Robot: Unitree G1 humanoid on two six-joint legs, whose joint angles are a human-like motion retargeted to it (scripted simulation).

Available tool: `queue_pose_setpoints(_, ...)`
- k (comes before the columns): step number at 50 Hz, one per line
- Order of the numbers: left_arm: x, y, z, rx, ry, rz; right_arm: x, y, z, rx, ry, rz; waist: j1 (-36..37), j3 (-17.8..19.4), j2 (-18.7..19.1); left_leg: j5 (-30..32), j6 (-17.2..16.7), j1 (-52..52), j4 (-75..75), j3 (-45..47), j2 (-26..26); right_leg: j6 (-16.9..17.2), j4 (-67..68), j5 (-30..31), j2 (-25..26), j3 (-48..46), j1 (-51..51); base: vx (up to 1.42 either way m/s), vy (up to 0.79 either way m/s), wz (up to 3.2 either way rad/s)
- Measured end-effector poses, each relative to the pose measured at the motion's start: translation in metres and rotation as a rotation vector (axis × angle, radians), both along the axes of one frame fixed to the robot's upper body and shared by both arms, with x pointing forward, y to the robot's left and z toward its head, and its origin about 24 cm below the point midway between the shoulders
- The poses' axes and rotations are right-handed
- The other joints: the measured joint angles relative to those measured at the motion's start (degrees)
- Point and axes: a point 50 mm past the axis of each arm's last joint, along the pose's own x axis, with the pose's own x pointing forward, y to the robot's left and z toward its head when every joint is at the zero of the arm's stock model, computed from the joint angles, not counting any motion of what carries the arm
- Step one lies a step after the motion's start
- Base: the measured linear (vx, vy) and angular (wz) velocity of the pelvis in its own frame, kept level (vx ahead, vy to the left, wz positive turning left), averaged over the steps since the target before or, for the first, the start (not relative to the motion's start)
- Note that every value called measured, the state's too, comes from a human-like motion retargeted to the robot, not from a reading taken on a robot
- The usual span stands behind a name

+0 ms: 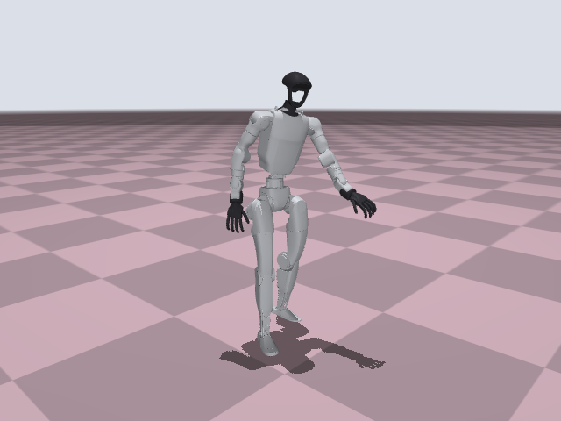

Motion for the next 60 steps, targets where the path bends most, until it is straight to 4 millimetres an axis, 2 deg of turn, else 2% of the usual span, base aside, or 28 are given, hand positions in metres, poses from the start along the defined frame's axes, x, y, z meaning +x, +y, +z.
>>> queue_pose_setpoints(2,-0.001,-0.003,-0.003,0.004,0.010,-0.017,-0.009,-0.002,-0.002,-0.003,0.040,0.008,-1.0,-0.1,-0.6,-1.5,-0.2,1.7,-0.3,-1.9,-1.6,4.6,-10.3,1.8,0.4,2.1,2.5,0.52,-0.05,0.89)
queue_pose_setpoints(5,-0.006,-0.008,-0.012,0.005,0.043,-0.050,-0.020,-0.007,-0.003,0.001,0.082,-0.005,-1.4,-1.7,-0.2,-3.4,0.0,4.1,-0.2,-3.7,-2.7,7.3,-15.4,3.0,0.6,4.7,4.4,0.56,-0.07,0.54)
queue_pose_setpoints(8,-0.009,-0.011,-0.016,-0.009,0.056,-0.076,-0.019,-0.019,-0.002,-0.017,0.094,-0.039,-1.0,-4.0,1.8,-4.6,0.2,4.5,3.0,-4.2,-2.6,6.2,-14.6,5.9,0.1,4.3,5.8,0.57,-0.09,0.20)
queue_pose_setpoints(10,-0.004,-0.010,-0.008,-0.002,0.032,-0.092,-0.008,-0.027,0.000,-0.046,0.077,-0.057,-0.4,-4.3,3.0,-4.5,0.5,3.8,8.0,-3.8,-2.3,4.9,-13.1,6.1,-0.5,4.0,7.1,0.57,-0.11,0.06)
queue_pose_setpoints(13,0.005,-0.008,0.010,-0.005,-0.044,-0.137,0.010,-0.037,0.005,-0.111,0.040,-0.074,0.3,-5.3,4.3,-0.7,1.7,-0.5,22.6,-2.4,-1.2,3.4,-9.4,2.4,-1.4,4.7,9.3,0.54,-0.13,-0.01)
queue_pose_setpoints(15,0.013,-0.006,0.032,-0.009,-0.131,-0.175,0.027,-0.042,0.010,-0.151,-0.003,-0.092,0.9,-6.1,4.9,2.5,2.6,-5.8,35.1,-1.7,-0.2,2.5,-7.9,-0.2,-1.8,5.1,11.0,0.48,-0.13,-0.09)
queue_pose_setpoints(17,0.023,-0.005,0.065,-0.014,-0.255,-0.215,0.050,-0.044,0.017,-0.172,-0.070,-0.121,2.0,-6.8,5.1,2.5,3.3,-11.7,47.1,-0.6,0.6,1.9,-8.2,-1.8,-2.2,5.5,13.0,0.43,-0.10,-0.23)
queue_pose_setpoints(21,0.038,-0.006,0.153,-0.013,-0.540,-0.297,0.103,-0.040,0.039,-0.140,-0.250,-0.173,5.7,-7.3,4.4,-2.4,4.7,-21.6,64.7,3.6,2.7,1.7,-8.9,-3.7,-3.2,7.5,15.7,0.39,-0.06,-0.49)
queue_pose_setpoints(25,0.033,-0.011,0.244,0.021,-0.818,-0.367,0.157,-0.025,0.068,-0.061,-0.413,-0.174,8.9,-7.3,3.3,-5.1,5.2,-28.5,71.0,6.5,3.7,1.9,-10.0,-4.3,-4.1,9.7,18.1,0.36,-0.01,-0.55)
queue_pose_setpoints(28,0.021,-0.016,0.297,0.063,-0.990,-0.404,0.187,-0.009,0.090,-0.006,-0.514,-0.119,10.7,-7.0,2.5,-5.8,4.5,-31.5,67.8,7.4,4.1,2.8,-10.2,-5.1,-4.5,10.9,19.5,0.35,0.03,-0.49)
queue_pose_setpoints(32,0.002,-0.023,0.355,0.118,-1.169,-0.432,0.218,0.011,0.118,0.044,-0.614,-0.024,12.5,-6.4,2.0,-4.7,4.9,-30.5,53.1,10.4,6.5,3.7,-9.6,-6.9,-4.4,12.4,20.7,0.38,0.07,-0.46)
queue_pose_setpoints(35,-0.008,-0.024,0.380,0.143,-1.244,-0.420,0.228,0.023,0.127,0.070,-0.635,0.031,13.5,-6.2,1.7,-3.5,5.5,-25.1,34.1,14.2,7.4,4.6,-9.4,-8.6,-4.1,13.2,22.1,0.43,0.13,-0.44)
queue_pose_setpoints(38,-0.009,-0.026,0.389,0.129,-1.254,-0.441,0.224,0.031,0.124,0.102,-0.615,0.078,14.1,-5.8,1.7,0.0,4.0,-17.0,11.9,14.8,5.3,5.5,-8.6,-10.6,-3.5,14.1,24.2,0.48,0.20,-0.40)
queue_pose_setpoints(41,0.002,-0.026,0.377,0.105,-1.195,-0.427,0.206,0.034,0.105,0.107,-0.538,0.105,13.6,-6.2,2.2,8.4,3.2,-11.8,0.3,12.0,4.7,4.7,-5.9,-12.2,-2.2,14.0,25.6,0.49,0.25,-0.11)
queue_pose_setpoints(44,0.022,-0.023,0.342,0.074,-1.066,-0.377,0.177,0.028,0.078,0.079,-0.437,0.094,11.7,-6.1,1.9,12.8,3.5,-8.5,-2.4,9.7,4.1,2.5,0.0,-12.1,-2.3,12.3,25.8,0.48,0.28,0.38)
queue_pose_setpoints(45,0.031,-0.021,0.325,0.065,-1.006,-0.353,0.165,0.025,0.069,0.066,-0.402,0.083,10.8,-5.8,1.8,12.5,3.4,-7.4,-2.5,9.0,3.9,1.3,2.7,-11.7,-2.5,11.4,25.7,0.47,0.31,0.68)
queue_pose_setpoints(47,0.048,-0.011,0.279,0.059,-0.836,-0.277,0.139,0.017,0.051,0.046,-0.322,0.048,8.6,-4.6,2.0,10.5,2.7,-5.2,-2.0,7.6,3.9,-2.9,11.2,-9.5,-2.7,10.0,24.0,0.45,0.31,0.78)
queue_pose_setpoints(50,0.061,0.012,0.191,0.089,-0.506,-0.116,0.101,0.006,0.028,0.029,-0.193,-0.019,4.9,-3.1,2.3,8.2,2.0,-2.8,-1.3,5.5,4.1,-9.8,28.1,-7.3,-2.8,9.7,17.1,0.40,0.26,0.70)
queue_pose_setpoints(53,0.043,0.040,0.108,0.118,-0.190,0.054,0.070,-0.003,0.014,0.022,-0.100,-0.096,1.7,-2.0,2.1,6.7,2.1,-1.7,-0.8,4.4,4.5,-12.3,41.5,-10.4,-2.7,9.4,8.5,0.36,0.18,0.36)
queue_pose_setpoints(55,0.024,0.053,0.068,0.124,-0.047,0.130,0.055,-0.010,0.009,0.013,-0.064,-0.140,0.4,-1.2,1.9,5.6,2.4,-0.9,-0.6,4.2,4.7,-13.0,46.0,-12.5,-2.8,8.2,3.8,0.34,0.13,0.08)
queue_pose_setpoints(57,0.009,0.057,0.042,0.129,0.023,0.157,0.043,-0.016,0.007,0.003,-0.045,-0.170,-0.1,-0.5,1.8,4.7,2.5,-0.4,-0.5,4.4,4.9,-13.3,45.8,-13.2,-2.7,6.3,0.2,0.33,0.10,-0.05)
queue_pose_setpoints(60,-0.004,0.052,0.020,0.112,0.048,0.140,0.027,-0.024,0.005,-0.009,-0.031,-0.205,-0.1,0.5,1.8,3.3,2.0,-0.1,-0.1,4.7,5.0,-12.9,39.2,-13.1,-1.7,3.2,-3.2,0.32,0.08,-0.01)
